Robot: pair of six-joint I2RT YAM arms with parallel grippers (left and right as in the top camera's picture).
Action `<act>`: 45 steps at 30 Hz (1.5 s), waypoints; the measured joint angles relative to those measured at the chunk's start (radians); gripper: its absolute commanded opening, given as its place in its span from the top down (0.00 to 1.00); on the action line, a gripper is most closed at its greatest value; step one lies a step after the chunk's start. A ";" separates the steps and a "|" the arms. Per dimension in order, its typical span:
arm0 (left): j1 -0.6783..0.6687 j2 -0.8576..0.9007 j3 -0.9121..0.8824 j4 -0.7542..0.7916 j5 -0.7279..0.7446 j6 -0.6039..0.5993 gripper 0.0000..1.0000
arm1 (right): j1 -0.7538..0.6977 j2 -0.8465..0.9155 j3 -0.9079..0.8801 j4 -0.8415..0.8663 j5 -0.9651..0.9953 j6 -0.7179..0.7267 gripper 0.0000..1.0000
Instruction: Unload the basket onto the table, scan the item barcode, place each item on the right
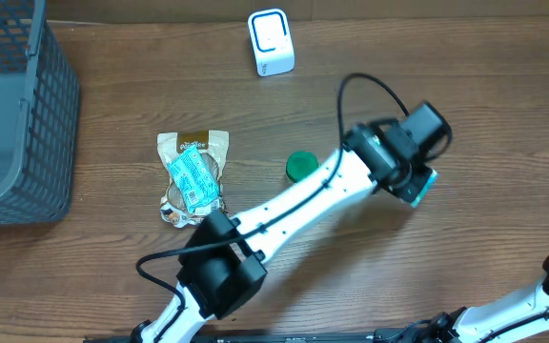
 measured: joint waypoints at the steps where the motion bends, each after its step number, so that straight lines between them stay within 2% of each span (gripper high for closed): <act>1: -0.012 0.000 -0.025 0.038 -0.003 0.000 0.96 | -0.001 0.000 0.000 0.000 0.000 0.000 0.00; 7: -0.065 0.000 -0.180 0.254 -0.003 0.000 0.96 | 0.000 0.000 0.000 0.000 0.000 0.000 0.00; 14: -0.093 0.001 -0.257 0.386 0.000 0.000 0.94 | 0.000 0.000 0.000 0.000 0.000 0.000 0.00; 16: -0.096 0.001 -0.269 0.408 0.000 -0.001 0.88 | 0.000 0.000 0.000 0.000 0.000 0.000 0.00; 29: -0.097 0.001 -0.302 0.421 0.000 0.000 0.89 | 0.000 0.000 0.000 0.000 -0.001 0.000 0.00; 30: -0.097 0.001 -0.303 0.422 0.000 0.000 0.87 | 0.000 0.000 0.000 0.000 0.000 0.000 0.00; 31: -0.097 0.001 -0.303 0.422 0.000 0.000 0.79 | 0.000 0.000 0.000 0.000 -0.001 0.000 0.00; 34: -0.097 0.001 -0.303 0.423 0.000 0.002 0.33 | 0.000 0.000 0.000 0.000 0.000 0.000 0.00; 35: -0.097 0.001 -0.303 0.423 0.000 0.002 0.23 | 0.000 0.000 0.000 0.000 0.000 0.000 0.00; 37: -0.097 0.001 -0.303 0.424 0.000 0.002 0.15 | 0.000 0.000 0.000 0.000 0.000 0.000 0.00; 42: -0.096 0.001 -0.303 0.422 0.000 0.008 0.07 | -0.001 0.000 0.000 0.000 0.000 0.000 0.00; 45: -0.094 -0.002 -0.303 0.391 0.000 0.011 0.06 | -0.001 0.000 0.000 0.000 0.000 0.000 0.00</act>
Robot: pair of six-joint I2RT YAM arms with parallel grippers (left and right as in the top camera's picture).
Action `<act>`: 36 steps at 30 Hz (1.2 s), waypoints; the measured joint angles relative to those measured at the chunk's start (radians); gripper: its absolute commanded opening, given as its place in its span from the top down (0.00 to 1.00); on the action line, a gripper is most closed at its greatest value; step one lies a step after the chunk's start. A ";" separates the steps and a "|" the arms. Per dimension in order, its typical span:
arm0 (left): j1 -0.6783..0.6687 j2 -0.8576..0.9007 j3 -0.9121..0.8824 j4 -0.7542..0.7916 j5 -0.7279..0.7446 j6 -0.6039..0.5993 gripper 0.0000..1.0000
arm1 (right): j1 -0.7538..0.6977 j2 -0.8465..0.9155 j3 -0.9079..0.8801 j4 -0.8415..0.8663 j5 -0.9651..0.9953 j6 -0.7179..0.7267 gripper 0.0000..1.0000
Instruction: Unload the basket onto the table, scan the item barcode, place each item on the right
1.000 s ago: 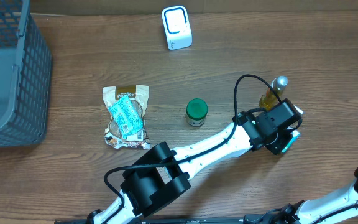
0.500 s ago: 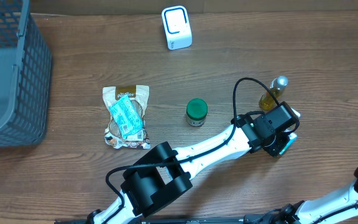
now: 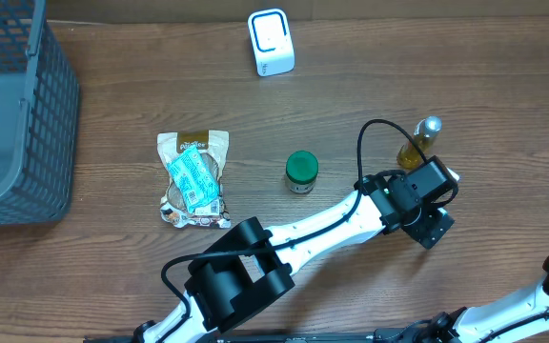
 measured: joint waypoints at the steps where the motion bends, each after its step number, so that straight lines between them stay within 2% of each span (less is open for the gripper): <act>1: 0.001 -0.006 0.001 -0.019 0.000 0.000 0.08 | 0.000 0.000 0.000 0.000 0.000 0.000 0.00; 3: 0.006 -0.020 0.009 -0.063 0.000 0.006 0.09 | 0.000 0.000 0.000 0.000 0.000 0.000 0.00; 10: 0.071 -0.154 0.144 -0.337 -0.062 0.053 0.00 | 0.000 0.000 0.000 0.000 0.000 0.000 0.00; 15: 0.174 -0.269 0.208 -0.505 -0.129 0.060 0.00 | 0.000 0.000 0.000 0.000 0.000 0.001 0.00; 19: 0.266 -0.275 0.214 -0.599 -0.154 0.066 0.00 | 0.000 0.000 0.000 0.000 0.000 0.000 0.00; 25: 0.352 -0.204 0.213 -0.667 -0.169 0.080 0.00 | 0.000 0.000 0.000 0.000 0.000 0.000 0.00; 36: 0.352 -0.054 0.212 -0.706 -0.173 0.102 0.00 | 0.000 0.000 0.000 0.001 0.000 0.000 0.00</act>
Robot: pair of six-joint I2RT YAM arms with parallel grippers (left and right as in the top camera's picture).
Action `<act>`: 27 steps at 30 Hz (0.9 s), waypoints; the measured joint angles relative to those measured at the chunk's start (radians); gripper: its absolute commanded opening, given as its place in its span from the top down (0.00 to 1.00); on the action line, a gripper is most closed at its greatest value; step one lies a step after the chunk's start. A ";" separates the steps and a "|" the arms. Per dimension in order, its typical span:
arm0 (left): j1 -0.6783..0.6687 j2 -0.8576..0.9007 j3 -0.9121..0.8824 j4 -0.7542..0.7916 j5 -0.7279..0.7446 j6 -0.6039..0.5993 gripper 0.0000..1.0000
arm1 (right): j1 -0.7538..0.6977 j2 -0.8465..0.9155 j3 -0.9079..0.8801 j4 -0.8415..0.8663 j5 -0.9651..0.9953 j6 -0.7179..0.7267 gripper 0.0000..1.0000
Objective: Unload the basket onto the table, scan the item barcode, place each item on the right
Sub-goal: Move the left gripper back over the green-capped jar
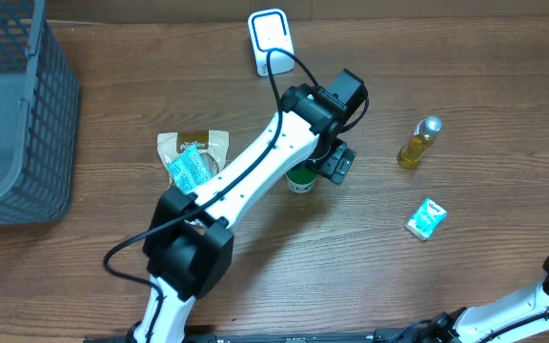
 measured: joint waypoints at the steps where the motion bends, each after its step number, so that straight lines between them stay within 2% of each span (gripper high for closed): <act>1: 0.000 0.015 0.000 -0.005 0.000 0.000 0.00 | 0.000 0.000 0.000 0.000 0.000 0.000 0.00; 13: 0.001 0.082 0.001 -0.010 -0.096 0.003 0.00 | 0.000 0.000 0.000 0.000 0.000 0.000 0.00; 27: 0.001 0.115 0.001 -0.010 -0.084 -0.013 0.00 | 0.000 0.000 0.000 0.000 0.000 0.000 0.00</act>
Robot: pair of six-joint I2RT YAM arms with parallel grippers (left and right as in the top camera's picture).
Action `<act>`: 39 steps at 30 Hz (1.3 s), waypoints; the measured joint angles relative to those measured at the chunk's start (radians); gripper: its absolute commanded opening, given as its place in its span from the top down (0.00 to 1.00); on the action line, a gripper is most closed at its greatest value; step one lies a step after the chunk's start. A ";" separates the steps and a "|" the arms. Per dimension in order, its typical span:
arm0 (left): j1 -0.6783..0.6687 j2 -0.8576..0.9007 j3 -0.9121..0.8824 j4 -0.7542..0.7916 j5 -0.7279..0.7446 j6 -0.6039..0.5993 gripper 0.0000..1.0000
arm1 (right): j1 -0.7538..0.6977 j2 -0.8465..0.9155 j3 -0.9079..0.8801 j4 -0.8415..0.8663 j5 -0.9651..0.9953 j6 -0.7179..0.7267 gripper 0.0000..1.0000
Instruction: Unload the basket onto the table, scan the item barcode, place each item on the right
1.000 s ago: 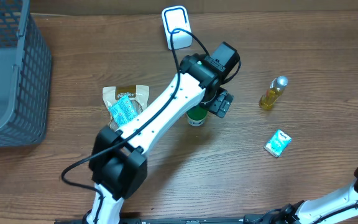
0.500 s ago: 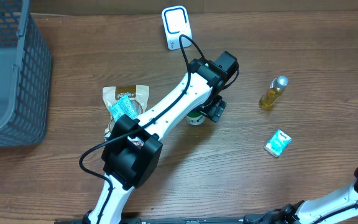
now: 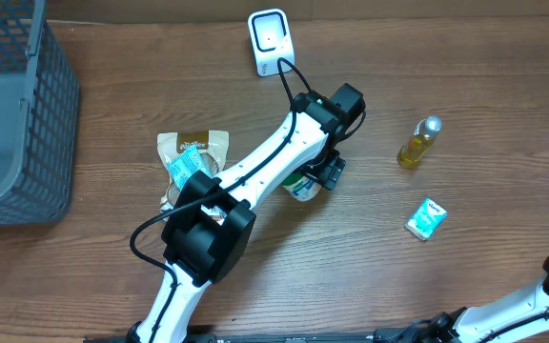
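Only the overhead view is given. A small jar with a green cap [image 3: 299, 187] stands mid-table, mostly covered by my left arm. My left gripper [image 3: 328, 173] is down right at the jar's right side, touching or around it; its jaws are hidden from above. The white barcode scanner [image 3: 271, 42] stands at the back edge. My right gripper is out of view; only a piece of the right arm shows at the lower right corner.
A yellow oil bottle [image 3: 417, 143] lies to the right, with a teal-and-white packet [image 3: 426, 219] nearer the front. Snack bags [image 3: 192, 174] lie left of the jar. A dark mesh basket [image 3: 17, 114] fills the far left.
My left wrist has shifted slightly, down and closer over the jar, covering more of the green cap. The jar, bottle and packet lie where they were.
My left gripper was first at the right side with the teal packet in it, over the spot of the oil bottle. Then it was lower right, near the front. Later the packet lay on the table there and the gripper was at the green-capped jar, where it stays.
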 measured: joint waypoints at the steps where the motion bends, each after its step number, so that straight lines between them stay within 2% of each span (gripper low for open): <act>1: 0.000 0.000 0.000 -0.003 0.001 -0.003 0.00 | 0.000 0.000 0.000 0.000 0.000 0.000 0.00; 12: 0.000 0.000 0.047 -0.098 0.051 -0.015 0.00 | 0.000 0.000 0.000 0.000 0.000 0.000 0.00; 19: 0.000 -0.020 0.079 -0.130 0.016 -0.048 0.00 | 0.000 0.000 0.000 0.000 0.000 0.000 0.00; 24: 0.000 -0.108 0.080 -0.156 -0.019 -0.048 0.00 | 0.000 0.000 0.000 0.000 0.000 0.000 0.00; 32: 0.000 -0.172 0.087 -0.330 -0.070 -0.051 0.00 | 0.000 0.000 0.000 0.000 0.000 -0.001 0.00; 39: 0.001 -0.172 0.061 -0.390 -0.129 -0.152 0.00 | 0.000 0.000 0.000 0.000 0.000 0.000 0.00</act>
